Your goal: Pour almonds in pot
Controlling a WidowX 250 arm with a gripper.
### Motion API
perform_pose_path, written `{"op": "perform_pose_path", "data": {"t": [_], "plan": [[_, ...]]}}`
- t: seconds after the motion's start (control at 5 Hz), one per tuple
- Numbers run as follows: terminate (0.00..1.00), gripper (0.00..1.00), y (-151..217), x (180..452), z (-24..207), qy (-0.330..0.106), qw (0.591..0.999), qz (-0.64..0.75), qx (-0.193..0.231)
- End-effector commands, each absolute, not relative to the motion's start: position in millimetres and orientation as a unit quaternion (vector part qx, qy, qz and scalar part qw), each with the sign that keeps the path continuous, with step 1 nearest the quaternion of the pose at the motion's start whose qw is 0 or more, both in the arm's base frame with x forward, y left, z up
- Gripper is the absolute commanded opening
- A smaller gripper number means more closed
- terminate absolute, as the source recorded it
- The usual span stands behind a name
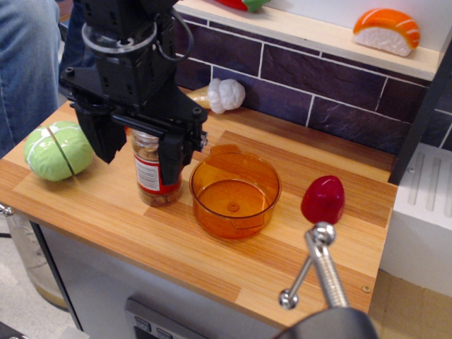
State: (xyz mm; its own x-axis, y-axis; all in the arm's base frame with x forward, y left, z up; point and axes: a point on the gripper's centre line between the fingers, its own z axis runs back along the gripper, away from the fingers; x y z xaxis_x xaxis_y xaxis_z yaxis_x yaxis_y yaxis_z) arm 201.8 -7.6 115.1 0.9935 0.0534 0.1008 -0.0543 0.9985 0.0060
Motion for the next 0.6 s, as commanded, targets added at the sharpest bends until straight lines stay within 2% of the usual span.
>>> {"op": "perform_pose_path", "data": {"t": [0.0, 0.2, 0.4], "plan": [[0.00, 1.00, -7.6, 201.8, 115.1, -0.050, 0.998, 0.027, 0.004], [0.00, 1.00, 5.7, 212.0, 127.3, -0.054, 0.991, 0.108, -0.065], [0.00, 1.00, 31.2, 226.6, 140.0, -0.031, 0.967, 0.215, -0.132]]}}
